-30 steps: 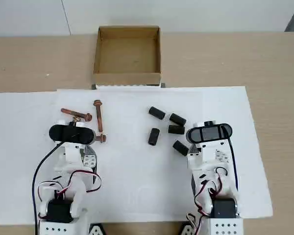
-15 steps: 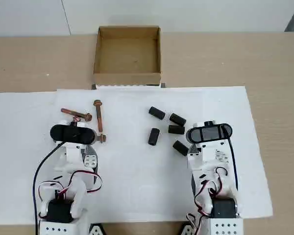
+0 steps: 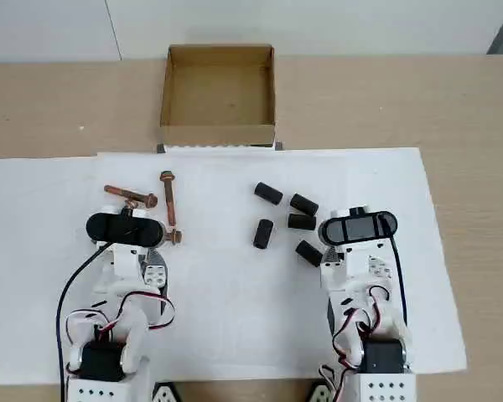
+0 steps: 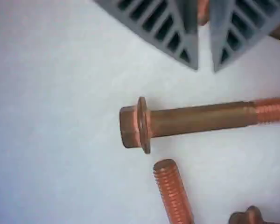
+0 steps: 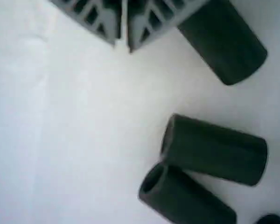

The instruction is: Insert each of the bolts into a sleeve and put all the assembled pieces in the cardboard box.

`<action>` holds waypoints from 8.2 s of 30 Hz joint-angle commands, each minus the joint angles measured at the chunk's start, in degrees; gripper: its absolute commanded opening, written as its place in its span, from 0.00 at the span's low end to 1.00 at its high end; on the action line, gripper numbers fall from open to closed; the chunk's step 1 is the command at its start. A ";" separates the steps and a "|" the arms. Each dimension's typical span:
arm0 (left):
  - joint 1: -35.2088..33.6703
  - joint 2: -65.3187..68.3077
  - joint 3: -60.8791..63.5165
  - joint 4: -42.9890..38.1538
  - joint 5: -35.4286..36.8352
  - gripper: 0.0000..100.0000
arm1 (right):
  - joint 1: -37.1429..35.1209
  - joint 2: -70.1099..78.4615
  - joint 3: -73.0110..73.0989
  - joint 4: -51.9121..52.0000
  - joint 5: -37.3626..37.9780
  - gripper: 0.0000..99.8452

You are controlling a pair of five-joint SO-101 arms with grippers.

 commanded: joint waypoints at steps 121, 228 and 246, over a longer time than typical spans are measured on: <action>-5.63 100.84 -91.65 32.44 2.73 0.14 | -5.23 75.21 -77.36 36.62 14.68 0.00; -6.07 103.03 -102.11 37.36 -4.92 0.14 | -2.33 63.43 -79.38 46.02 12.84 0.00; -4.66 123.25 -116.26 37.27 -4.75 0.14 | -1.36 62.46 -72.79 45.93 12.57 0.00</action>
